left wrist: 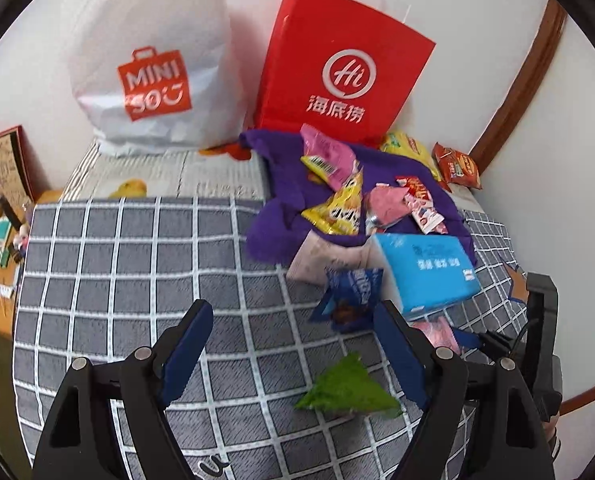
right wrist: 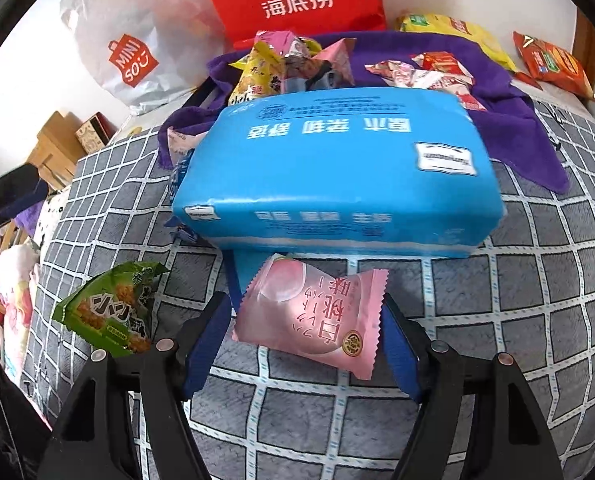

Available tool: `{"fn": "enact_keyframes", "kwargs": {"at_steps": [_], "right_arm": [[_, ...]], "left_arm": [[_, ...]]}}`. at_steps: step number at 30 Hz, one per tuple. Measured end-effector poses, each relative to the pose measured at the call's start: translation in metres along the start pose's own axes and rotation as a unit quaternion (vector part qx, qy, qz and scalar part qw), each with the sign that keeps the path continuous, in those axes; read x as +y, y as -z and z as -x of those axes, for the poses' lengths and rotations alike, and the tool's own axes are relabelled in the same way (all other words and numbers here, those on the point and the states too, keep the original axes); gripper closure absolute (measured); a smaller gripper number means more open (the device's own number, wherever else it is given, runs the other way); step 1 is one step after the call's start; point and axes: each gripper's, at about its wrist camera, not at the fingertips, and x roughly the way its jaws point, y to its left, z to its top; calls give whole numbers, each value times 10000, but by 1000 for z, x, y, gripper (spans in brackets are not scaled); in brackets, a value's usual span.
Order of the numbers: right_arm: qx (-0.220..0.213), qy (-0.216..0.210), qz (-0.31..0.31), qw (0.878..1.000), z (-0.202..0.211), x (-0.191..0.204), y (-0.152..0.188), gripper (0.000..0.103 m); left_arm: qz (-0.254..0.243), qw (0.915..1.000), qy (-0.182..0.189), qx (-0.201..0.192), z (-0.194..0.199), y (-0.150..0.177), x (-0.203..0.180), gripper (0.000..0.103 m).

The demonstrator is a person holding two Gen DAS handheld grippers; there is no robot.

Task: Organize snacks
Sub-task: 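Grasp the pink round snack bag with the right gripper while the left gripper grasps the green bag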

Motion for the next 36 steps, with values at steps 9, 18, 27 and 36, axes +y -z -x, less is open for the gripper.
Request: {"fn": "enact_keyframes", "kwargs": {"at_steps": [9, 18, 27, 36], "right_arm": [[-230, 806, 485, 9953, -16, 27, 4, 23], [-459, 652, 705, 9943, -3, 19, 16, 52], [-1081, 886, 570, 9885, 41, -25, 38, 52], [-1052, 1073, 203, 9884, 42, -75, 55, 52]], "left_arm": [[163, 9996, 86, 206, -9, 25, 6, 22], [136, 9992, 290, 243, -11, 44, -5, 22], [-265, 9969, 686, 282, -15, 57, -46, 17], [-581, 9977, -40, 344, -54, 77, -55, 19]]}}
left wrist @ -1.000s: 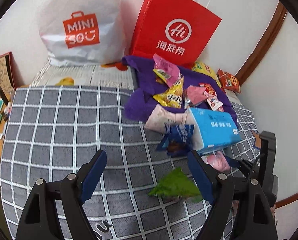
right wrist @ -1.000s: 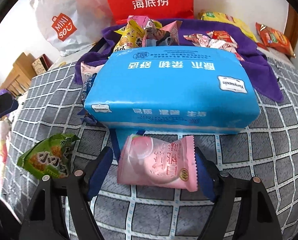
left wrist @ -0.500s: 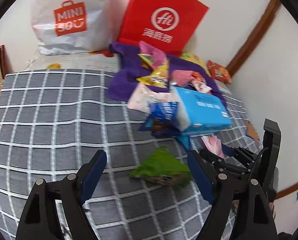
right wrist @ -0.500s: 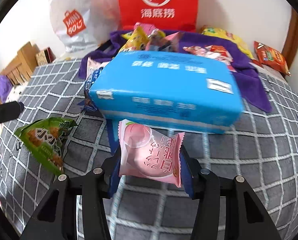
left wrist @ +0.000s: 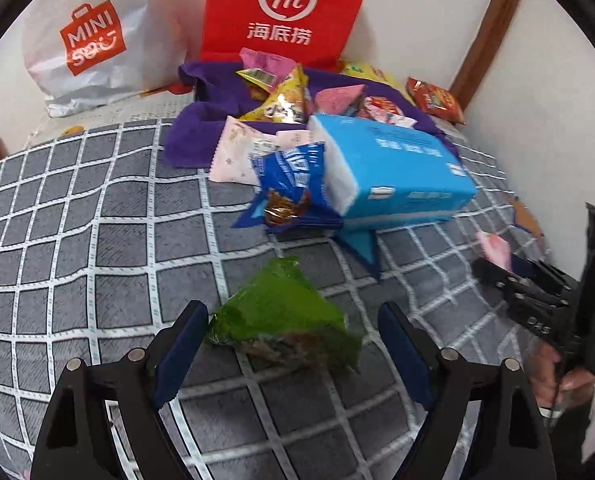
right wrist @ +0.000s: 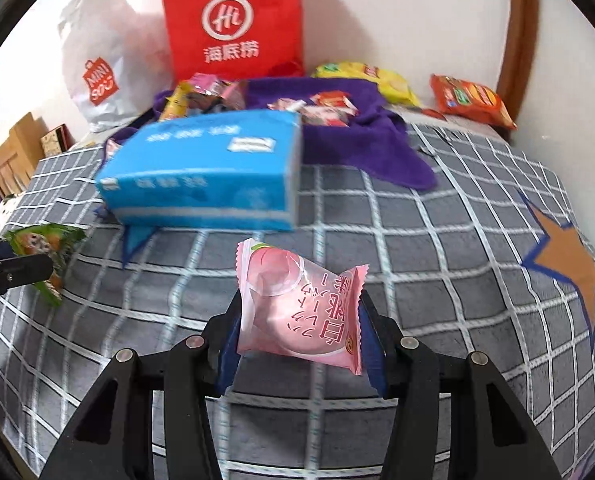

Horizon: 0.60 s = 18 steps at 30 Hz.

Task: Organize snacks
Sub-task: 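Grasp the pink round snack bag with the right gripper while the left gripper grasps the green bag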

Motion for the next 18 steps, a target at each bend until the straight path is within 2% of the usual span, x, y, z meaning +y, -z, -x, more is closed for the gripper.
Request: {"fn": "enact_keyframes", "kwargs": {"at_steps": [2, 3, 9, 14, 18], "right_arm": [[41, -17, -62, 10000, -3, -4, 2, 52], [35, -35, -70, 10000, -5, -5, 2, 52], [61, -1, -25, 10000, -12, -3, 0, 52], [58, -24, -47, 10000, -13, -3, 0, 50], [50, -43, -70, 10000, -14, -4, 0, 50]], "left_arm": [[-19, 9998, -118, -185, -1, 2, 1, 33], [-25, 9996, -113, -241, -2, 2, 3, 37], [-124, 9981, -179, -568, -7, 8, 3, 38], [-57, 9989, -164, -424, -15, 6, 5, 38], [14, 9989, -72, -465, -14, 7, 8, 38]]}}
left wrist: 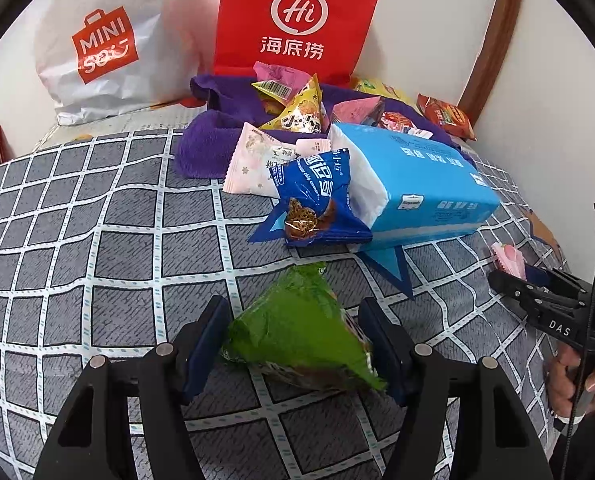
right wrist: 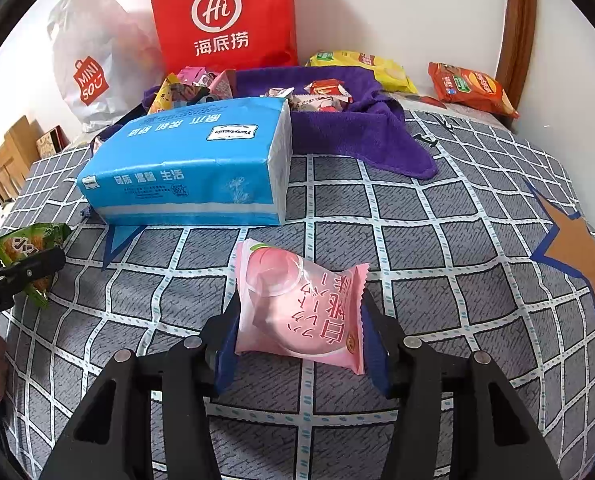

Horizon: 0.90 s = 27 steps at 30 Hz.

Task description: Organize snacks

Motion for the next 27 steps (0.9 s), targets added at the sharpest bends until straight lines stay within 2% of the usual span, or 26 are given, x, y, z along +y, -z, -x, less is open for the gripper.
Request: {"fn": "enact_keyframes", "kwargs": {"at_steps": [6, 13, 20, 27], "right_arm": [[11, -26, 44, 10000, -1, 1, 0, 45], [6, -62, 43, 10000, -2, 0, -1, 45], [-14, -64, 8, 10000, -2, -1, -1, 47], [-48, -148, -100, 9998, 0, -6, -1, 50]], "left_arm": [[2, 10000, 4, -7, 0, 0, -1, 38], [4, 10000, 60, -49, 2, 1, -2, 39], [72, 9994, 258, -204, 8, 3, 0, 41], [-32, 9993, 286, -253, 11, 4, -5, 41]]}}
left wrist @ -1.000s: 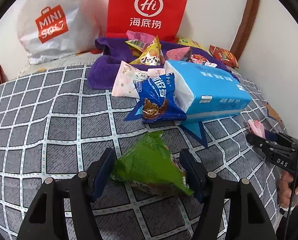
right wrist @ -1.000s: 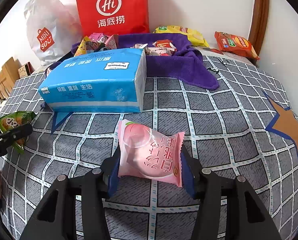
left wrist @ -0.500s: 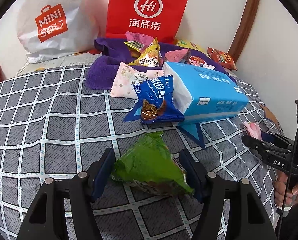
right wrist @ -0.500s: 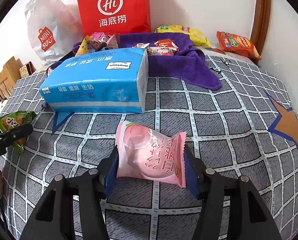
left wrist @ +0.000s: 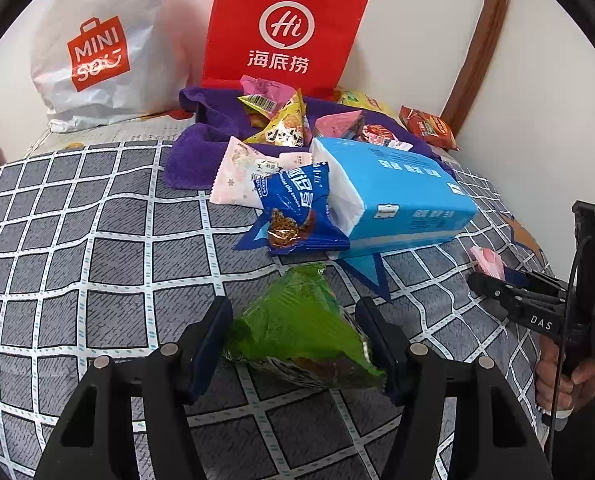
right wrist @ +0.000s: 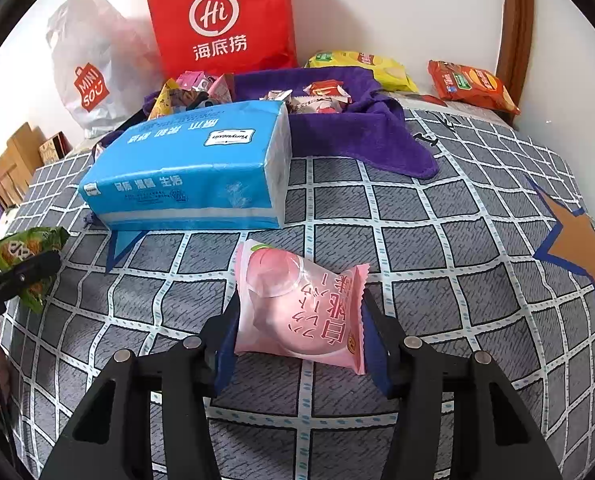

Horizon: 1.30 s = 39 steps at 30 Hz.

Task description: Organize snacks

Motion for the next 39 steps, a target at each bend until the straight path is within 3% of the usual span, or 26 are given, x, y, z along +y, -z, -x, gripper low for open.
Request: {"fn": "enact_keyframes", "kwargs": {"at_steps": [13, 23, 39], "right_arm": [[42, -25, 9, 10000, 4, 3, -1, 54], [-163, -166, 232, 9995, 34, 10, -18, 54], [-575, -420, 195, 9973, 68, 19, -62, 54]], "left_arm": [[-101, 9998, 164, -22, 4, 0, -4, 42], [79, 9997, 217, 64, 15, -3, -7, 43], [142, 9994, 327, 27, 52, -52, -30, 43]]}}
